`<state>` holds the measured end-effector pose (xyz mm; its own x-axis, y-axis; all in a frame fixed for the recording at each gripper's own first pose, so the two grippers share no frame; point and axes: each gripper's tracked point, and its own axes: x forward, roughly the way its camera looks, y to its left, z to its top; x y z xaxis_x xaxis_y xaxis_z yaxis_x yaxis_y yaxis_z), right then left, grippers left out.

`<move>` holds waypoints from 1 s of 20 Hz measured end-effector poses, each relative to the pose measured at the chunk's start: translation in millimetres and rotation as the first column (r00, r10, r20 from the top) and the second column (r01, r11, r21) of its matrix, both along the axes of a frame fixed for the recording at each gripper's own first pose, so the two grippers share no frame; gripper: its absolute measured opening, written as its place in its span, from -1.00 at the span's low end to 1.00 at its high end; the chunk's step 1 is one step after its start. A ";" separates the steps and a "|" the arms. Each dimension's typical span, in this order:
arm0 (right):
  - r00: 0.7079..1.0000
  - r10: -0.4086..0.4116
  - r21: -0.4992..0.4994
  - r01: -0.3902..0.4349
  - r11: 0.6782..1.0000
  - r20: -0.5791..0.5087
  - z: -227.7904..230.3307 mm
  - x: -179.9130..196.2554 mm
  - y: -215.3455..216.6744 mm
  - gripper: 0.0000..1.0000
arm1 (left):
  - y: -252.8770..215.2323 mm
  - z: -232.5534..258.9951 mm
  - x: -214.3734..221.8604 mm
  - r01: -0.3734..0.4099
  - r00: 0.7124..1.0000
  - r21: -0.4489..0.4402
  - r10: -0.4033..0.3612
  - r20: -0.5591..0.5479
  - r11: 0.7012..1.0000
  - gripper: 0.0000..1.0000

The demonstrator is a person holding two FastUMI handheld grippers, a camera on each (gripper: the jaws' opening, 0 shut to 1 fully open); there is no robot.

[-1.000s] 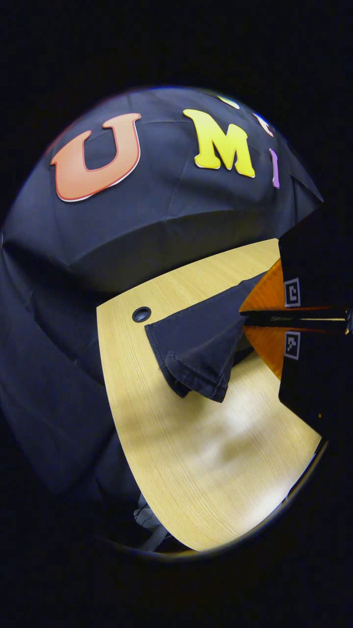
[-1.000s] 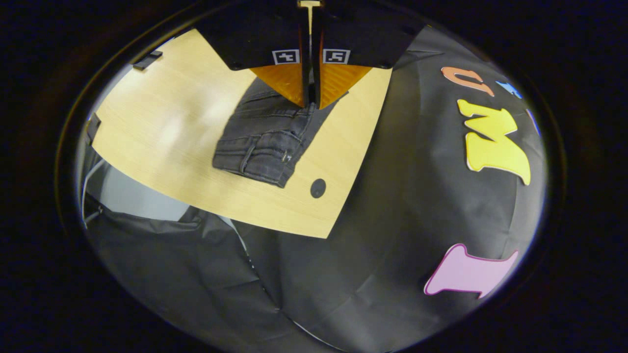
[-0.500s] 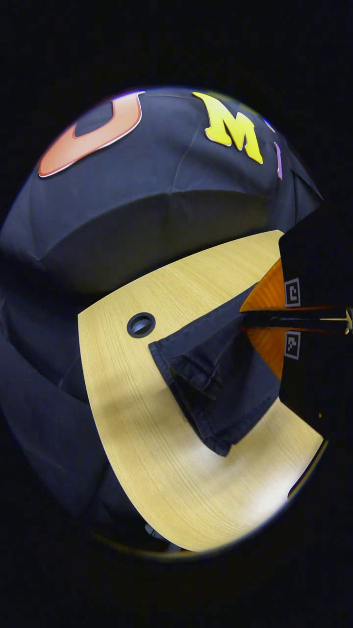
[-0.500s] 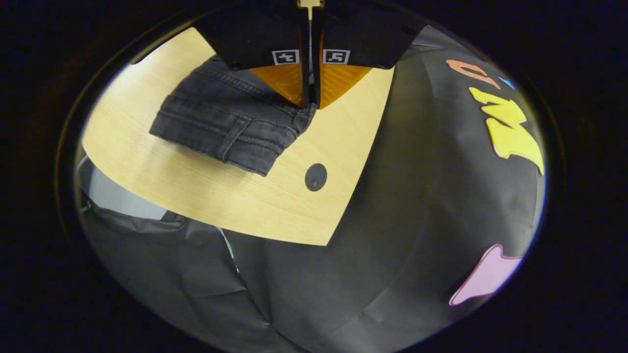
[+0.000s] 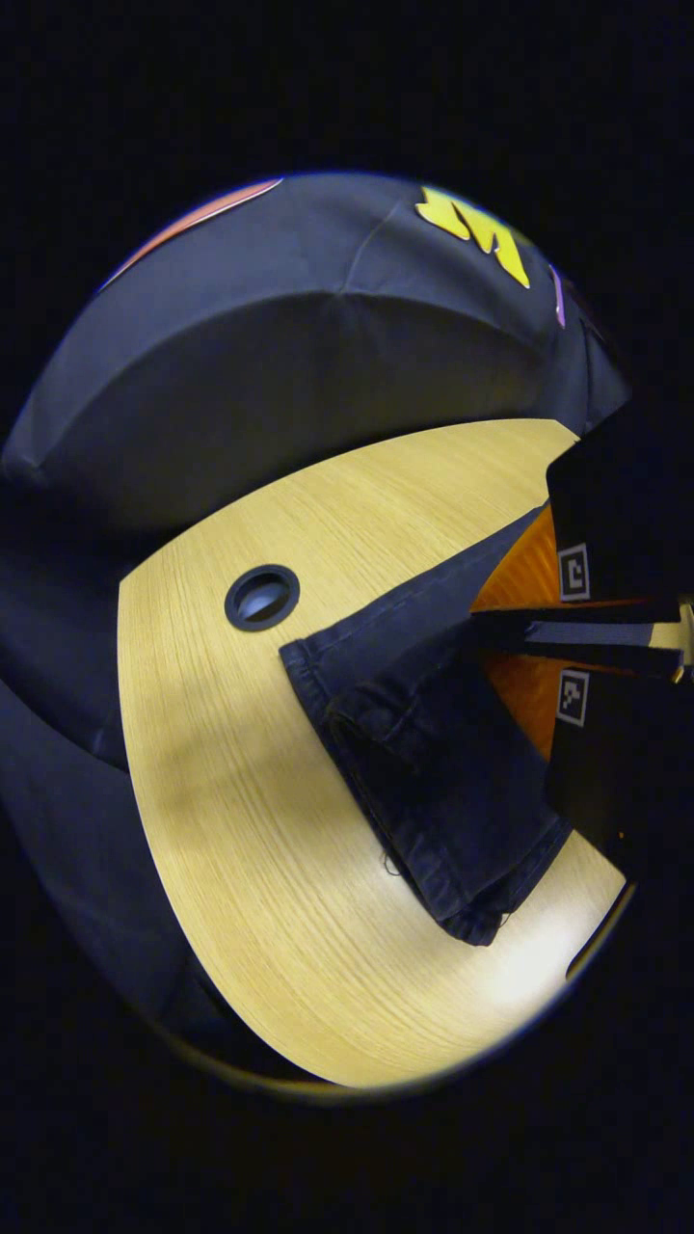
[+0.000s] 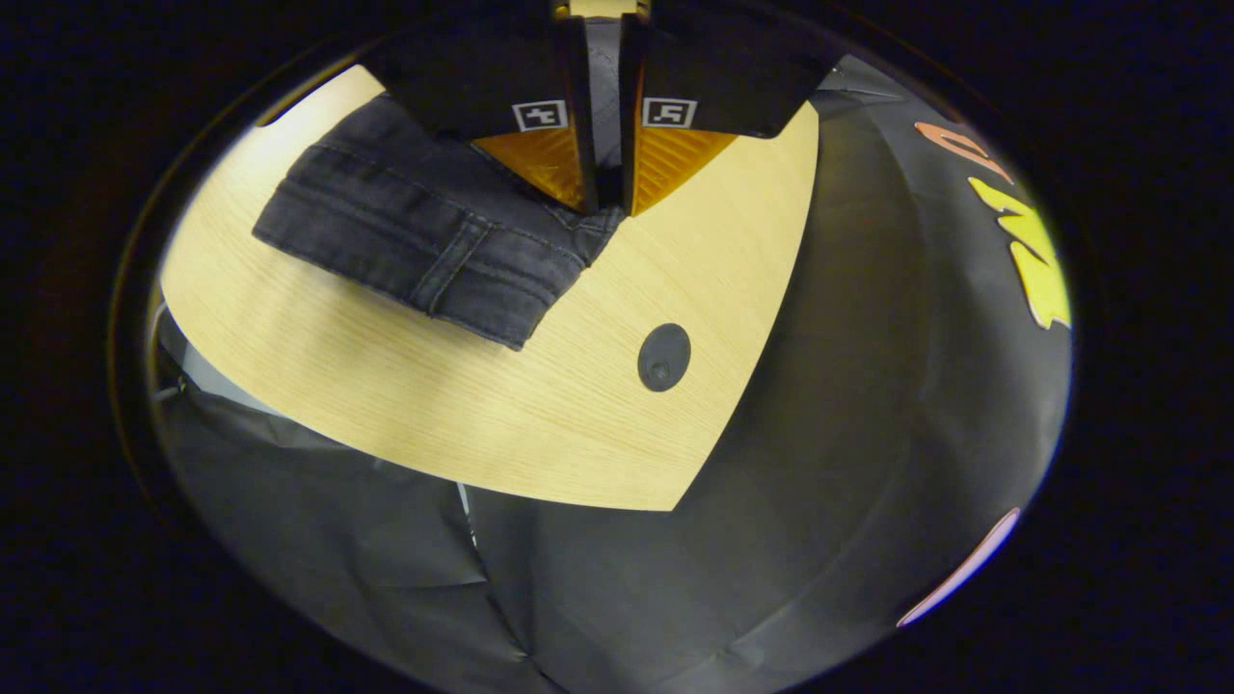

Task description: Grasp the waist and the cuffs of the jeans and fold them to make the two legs overlap; first hold the waist and fold one-third of the jeans toward the cuffs, then hold the cuffs and fold the remaining one-third in the same direction to finish folding.

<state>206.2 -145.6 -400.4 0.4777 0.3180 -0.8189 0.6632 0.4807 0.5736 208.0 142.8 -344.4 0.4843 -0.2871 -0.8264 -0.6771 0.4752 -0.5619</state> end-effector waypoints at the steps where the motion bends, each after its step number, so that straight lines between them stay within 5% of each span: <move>1: 1.000 0.001 -0.003 -0.001 1.000 0.001 -0.2 0.5 1.0 -0.69 | 4.2 3.3 0.6 -0.012 1.000 0.007 0.012 0.001 1.000 -0.58; 2: 1.000 0.000 -0.003 0.000 1.000 0.005 1.4 0.6 0.8 -0.46 | 7.7 1.1 -1.3 -0.018 1.000 0.024 0.018 -0.001 1.000 -0.61; 3: 1.000 0.004 0.000 -0.004 1.000 0.011 3.3 1.2 3.5 -0.55 | 9.5 4.4 -0.1 -0.023 1.000 0.032 0.023 0.012 0.999 -0.22; 4: 1.000 0.010 -0.013 -0.010 1.000 0.020 5.4 -0.2 1.0 -0.31 | 11.7 7.0 0.6 -0.026 0.999 0.044 0.025 0.023 0.999 0.18; 5: 0.999 0.017 -0.026 -0.016 1.000 0.038 8.4 0.2 -0.3 -0.34 | 16.8 10.8 2.0 -0.039 0.999 0.068 0.037 0.027 0.997 0.57; 7: 0.996 0.012 -0.028 -0.009 1.000 0.092 24.1 5.0 0.6 0.30 | 21.2 20.8 3.3 -0.060 0.997 0.094 0.055 0.056 0.994 0.65; 8: 0.994 0.011 -0.037 -0.007 0.999 0.108 30.6 3.8 1.0 0.67 | 22.7 28.4 1.3 -0.061 0.997 0.105 0.054 0.063 0.993 0.89; 9: 0.993 0.015 -0.052 -0.009 0.999 0.120 38.5 0.4 0.8 0.70 | 23.3 36.5 -1.4 -0.058 0.997 0.126 0.050 0.064 0.990 0.65; 10: 0.990 0.026 -0.068 -0.017 0.998 0.135 46.1 -0.9 1.0 0.87 | 26.3 43.3 -1.1 -0.057 0.996 0.157 0.046 0.076 0.986 0.89; 11: 0.987 0.043 -0.095 -0.029 0.995 0.152 56.5 -3.5 1.9 0.70 | 25.7 55.1 -1.2 -0.044 0.995 0.188 0.027 0.093 0.981 0.92; 12: 0.982 0.072 -0.140 -0.048 0.989 0.175 67.5 -7.6 0.5 0.87 | 21.0 69.2 0.7 -0.022 0.992 0.218 -0.006 0.128 0.976 0.68; 13: 0.975 0.104 -0.201 -0.064 0.977 0.198 80.6 -12.4 -2.8 0.87 | 15.9 83.0 1.5 0.010 0.985 0.269 -0.057 0.165 0.963 1.00; 14: 0.963 0.151 -0.271 -0.087 0.959 0.224 93.4 -19.1 -4.3 0.87 | 11.9 99.6 3.1 0.048 0.969 0.323 -0.122 0.214 0.945 0.70; 15: 0.949 0.212 -0.347 -0.122 0.930 0.235 107.6 -28.7 -4.7 0.87 | 9.3 116.0 0.6 0.076 0.952 0.390 -0.183 0.244 0.918 0.98; 16: 0.925 0.280 -0.426 -0.152 0.892 0.255 125.7 -38.8 -6.0 0.87 | 4.5 130.9 -2.4 0.100 0.932 0.448 -0.241 0.271 0.889 0.98; 17: 0.895 0.355 -0.514 -0.177 0.839 0.271 142.6 -49.7 -3.1 0.87 | -4.6 151.8 -5.1 0.110 0.905 0.496 -0.293 0.309 0.862 0.76; 18: 0.855 0.426 -0.602 -0.180 0.778 0.296 165.6 -59.6 -3.4 0.87 | -12.3 170.7 -10.4 0.113 0.876 0.539 -0.340 0.342 0.835 0.98; 20: 0.760 0.532 -0.711 -0.135 0.690 0.373 216.1 -73.6 5.8 0.87 | -29.8 208.9 -23.0 0.095 0.815 0.631 -0.424 0.395 0.770 0.99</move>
<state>132.6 -139.7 -184.2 0.8408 0.0721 -0.5365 0.0749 0.9661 0.2473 185.1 113.0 -135.5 0.8402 -0.0329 -0.5413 -0.1849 0.9209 -0.3431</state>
